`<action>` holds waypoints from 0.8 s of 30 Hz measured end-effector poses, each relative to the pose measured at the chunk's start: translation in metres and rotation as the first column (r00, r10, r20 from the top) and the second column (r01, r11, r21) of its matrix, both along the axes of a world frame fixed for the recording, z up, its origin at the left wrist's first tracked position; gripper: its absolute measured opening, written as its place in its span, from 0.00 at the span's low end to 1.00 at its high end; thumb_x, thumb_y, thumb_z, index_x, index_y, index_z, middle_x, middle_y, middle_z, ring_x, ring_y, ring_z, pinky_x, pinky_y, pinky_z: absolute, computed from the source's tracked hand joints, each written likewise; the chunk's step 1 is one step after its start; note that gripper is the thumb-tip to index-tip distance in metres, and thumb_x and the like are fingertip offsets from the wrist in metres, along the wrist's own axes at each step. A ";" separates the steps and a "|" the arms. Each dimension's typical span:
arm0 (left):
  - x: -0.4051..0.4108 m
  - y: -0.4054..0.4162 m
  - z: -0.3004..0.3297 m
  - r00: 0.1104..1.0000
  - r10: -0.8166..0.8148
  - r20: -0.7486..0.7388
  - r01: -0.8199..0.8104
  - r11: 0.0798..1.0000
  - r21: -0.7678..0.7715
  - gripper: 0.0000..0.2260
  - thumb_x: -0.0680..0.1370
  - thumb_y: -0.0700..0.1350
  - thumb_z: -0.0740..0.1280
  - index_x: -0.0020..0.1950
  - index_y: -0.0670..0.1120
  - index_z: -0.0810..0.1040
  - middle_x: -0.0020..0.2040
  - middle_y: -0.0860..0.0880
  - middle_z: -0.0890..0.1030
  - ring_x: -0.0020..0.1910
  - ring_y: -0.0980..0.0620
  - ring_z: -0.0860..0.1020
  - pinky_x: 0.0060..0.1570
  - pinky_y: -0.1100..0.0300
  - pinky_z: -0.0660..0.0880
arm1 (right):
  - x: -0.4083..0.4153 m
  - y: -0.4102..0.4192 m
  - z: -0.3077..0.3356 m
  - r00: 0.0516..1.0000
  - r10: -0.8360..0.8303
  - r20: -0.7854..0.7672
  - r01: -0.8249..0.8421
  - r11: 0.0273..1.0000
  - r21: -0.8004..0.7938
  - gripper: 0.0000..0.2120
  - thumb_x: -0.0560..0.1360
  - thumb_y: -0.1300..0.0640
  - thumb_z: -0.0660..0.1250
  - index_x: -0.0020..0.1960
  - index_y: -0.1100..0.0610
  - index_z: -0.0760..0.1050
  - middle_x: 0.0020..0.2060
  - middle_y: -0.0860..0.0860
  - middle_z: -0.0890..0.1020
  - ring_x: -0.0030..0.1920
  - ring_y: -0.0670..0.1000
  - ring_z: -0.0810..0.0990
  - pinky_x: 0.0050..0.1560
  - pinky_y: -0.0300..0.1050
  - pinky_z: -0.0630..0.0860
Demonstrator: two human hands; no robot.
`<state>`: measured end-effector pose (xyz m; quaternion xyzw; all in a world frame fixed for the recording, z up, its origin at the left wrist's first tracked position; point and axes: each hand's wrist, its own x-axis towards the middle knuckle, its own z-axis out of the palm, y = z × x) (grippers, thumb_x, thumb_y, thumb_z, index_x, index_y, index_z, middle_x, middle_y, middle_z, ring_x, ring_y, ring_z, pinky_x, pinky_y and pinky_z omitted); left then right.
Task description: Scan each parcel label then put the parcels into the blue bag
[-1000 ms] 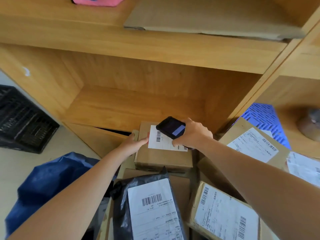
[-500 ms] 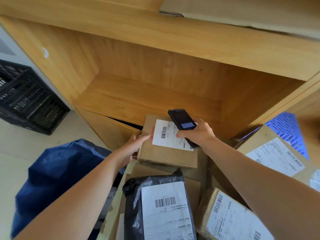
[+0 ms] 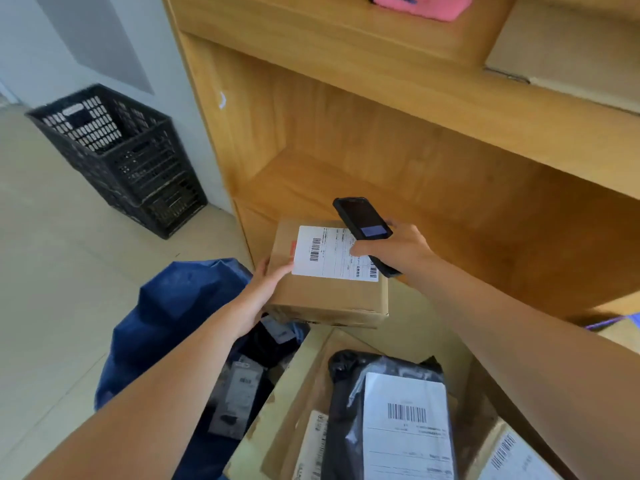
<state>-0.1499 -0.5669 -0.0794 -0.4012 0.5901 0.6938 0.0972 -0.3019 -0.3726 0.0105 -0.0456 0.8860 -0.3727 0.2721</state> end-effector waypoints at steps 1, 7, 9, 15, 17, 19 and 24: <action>0.011 -0.010 0.000 0.999 0.036 -0.012 -0.035 0.999 0.011 0.35 0.71 0.67 0.70 0.75 0.65 0.60 0.64 0.53 0.76 0.61 0.47 0.76 0.64 0.43 0.73 | 0.005 -0.016 -0.001 0.999 0.033 -0.001 -0.033 0.999 -0.007 0.31 0.61 0.48 0.82 0.62 0.48 0.76 0.48 0.48 0.83 0.47 0.52 0.83 0.45 0.49 0.82; 0.092 -0.075 -0.010 0.965 0.262 -0.018 -0.263 0.964 -0.029 0.28 0.75 0.62 0.69 0.72 0.64 0.63 0.62 0.52 0.77 0.59 0.48 0.76 0.63 0.44 0.74 | 0.059 -0.122 -0.017 0.961 0.274 0.028 -0.273 0.962 -0.023 0.32 0.61 0.47 0.81 0.60 0.43 0.71 0.48 0.47 0.81 0.49 0.52 0.82 0.52 0.53 0.82; 0.119 -0.096 -0.020 0.947 0.322 0.015 -0.320 0.945 -0.062 0.30 0.75 0.63 0.68 0.74 0.63 0.61 0.64 0.51 0.75 0.61 0.46 0.75 0.65 0.43 0.72 | 0.082 -0.151 -0.030 0.947 0.318 0.036 -0.317 0.948 -0.038 0.29 0.58 0.47 0.82 0.55 0.42 0.72 0.50 0.48 0.82 0.51 0.54 0.83 0.55 0.55 0.82; 0.187 -0.129 -0.066 0.899 0.431 0.074 -0.424 0.901 -0.089 0.30 0.77 0.61 0.68 0.76 0.60 0.60 0.63 0.49 0.75 0.60 0.46 0.75 0.63 0.44 0.73 | 0.141 -0.212 -0.085 0.869 0.485 0.094 -0.487 0.873 -0.005 0.34 0.61 0.49 0.83 0.65 0.46 0.75 0.56 0.49 0.82 0.55 0.53 0.81 0.57 0.53 0.80; 0.199 -0.132 -0.085 0.888 0.450 0.101 -0.442 0.893 -0.092 0.29 0.77 0.61 0.67 0.75 0.61 0.60 0.64 0.49 0.74 0.61 0.46 0.74 0.64 0.44 0.72 | 0.152 -0.221 -0.108 0.858 0.496 0.136 -0.501 0.865 0.005 0.41 0.63 0.49 0.83 0.72 0.48 0.71 0.64 0.50 0.79 0.60 0.54 0.79 0.60 0.52 0.79; 0.209 -0.132 -0.105 0.880 0.455 0.135 -0.443 0.890 -0.110 0.29 0.77 0.63 0.66 0.75 0.61 0.60 0.65 0.50 0.73 0.62 0.46 0.73 0.65 0.45 0.71 | 0.159 -0.226 -0.131 0.852 0.497 0.166 -0.508 0.860 0.035 0.47 0.65 0.49 0.81 0.78 0.50 0.64 0.71 0.50 0.73 0.68 0.55 0.75 0.65 0.53 0.75; 0.222 -0.121 -0.157 0.870 0.448 0.208 -0.427 0.894 -0.139 0.25 0.79 0.61 0.64 0.74 0.61 0.61 0.63 0.52 0.73 0.58 0.50 0.72 0.54 0.53 0.68 | 0.166 -0.228 -0.187 0.850 0.460 0.257 -0.496 0.863 0.097 0.49 0.67 0.49 0.80 0.81 0.52 0.59 0.76 0.52 0.68 0.73 0.57 0.70 0.70 0.54 0.72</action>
